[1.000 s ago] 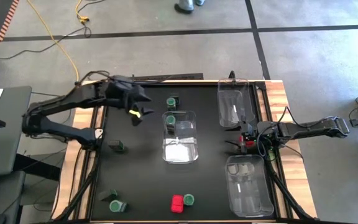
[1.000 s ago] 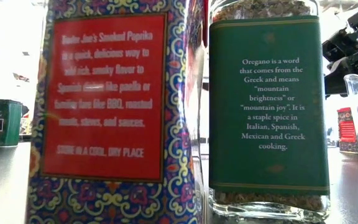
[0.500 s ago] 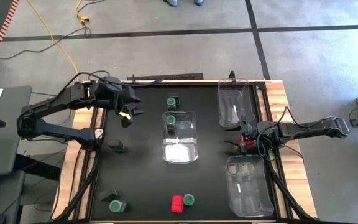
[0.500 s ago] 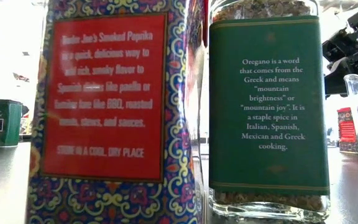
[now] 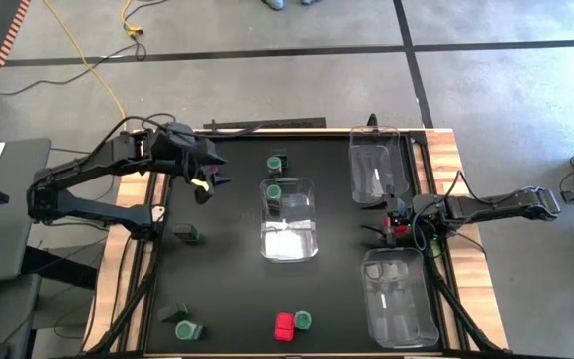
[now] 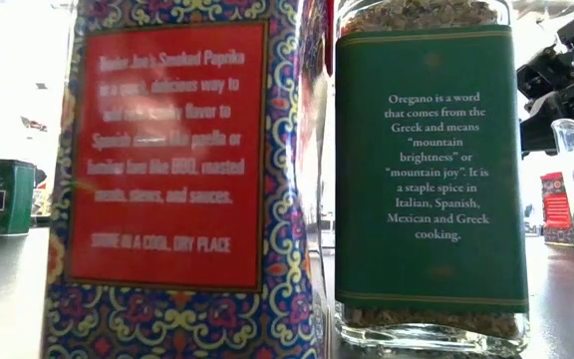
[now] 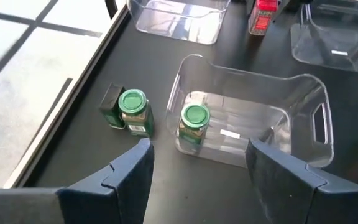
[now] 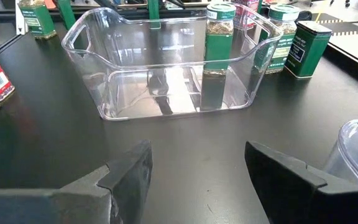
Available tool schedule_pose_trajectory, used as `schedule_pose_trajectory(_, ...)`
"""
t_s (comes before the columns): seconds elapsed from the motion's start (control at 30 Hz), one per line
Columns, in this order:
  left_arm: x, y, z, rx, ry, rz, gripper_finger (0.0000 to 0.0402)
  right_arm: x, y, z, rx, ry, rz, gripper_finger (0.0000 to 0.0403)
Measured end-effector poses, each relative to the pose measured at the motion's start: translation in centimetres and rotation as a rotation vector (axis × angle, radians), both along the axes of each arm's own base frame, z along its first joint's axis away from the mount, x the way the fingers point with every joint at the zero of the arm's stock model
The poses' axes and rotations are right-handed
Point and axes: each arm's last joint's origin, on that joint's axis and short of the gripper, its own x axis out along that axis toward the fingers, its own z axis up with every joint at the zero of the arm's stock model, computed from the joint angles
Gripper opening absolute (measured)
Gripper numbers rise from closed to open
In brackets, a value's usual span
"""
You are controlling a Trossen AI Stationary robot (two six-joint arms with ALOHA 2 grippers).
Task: Sort spices by type
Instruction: Put the green seasoning bottle into the middle left transparent bin
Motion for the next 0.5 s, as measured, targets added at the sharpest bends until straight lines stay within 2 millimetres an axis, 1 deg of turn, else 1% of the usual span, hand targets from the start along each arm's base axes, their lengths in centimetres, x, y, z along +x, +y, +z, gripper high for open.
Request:
schedule_pose_trajectory(0.13, 0.0, 0.0, 0.0, 0.030, 0.013, -0.024, 0.0243, 0.0, 0.0, 0.0, 0.000, 0.000, 0.000, 0.0286)
schedule_pose_trajectory(0.23, -0.1, -0.2, -0.2, -0.021, 0.018, -0.009, 0.0243, 0.0, 0.0, 0.0, 0.000, 0.000, 0.000, 0.0286)
schedule_pose_trajectory(0.33, 0.0, -0.6, -0.5, -0.046, 0.025, -0.052, 0.0243, 0.0, 0.0, 0.0, 0.001, 0.000, 0.000, 0.0286)
schedule_pose_trajectory(0.4, 0.2, -0.9, -1.2, -0.053, 0.049, -0.083, 0.0243, 0.0, 0.0, 0.0, -0.001, -0.001, 0.000, 0.0286)
schedule_pose_trajectory(0.5, 0.6, -1.3, -3.2, -0.073, 0.093, -0.104, 0.0243, 0.1, -0.2, 0.1, -0.036, -0.015, -0.022, 0.0286)
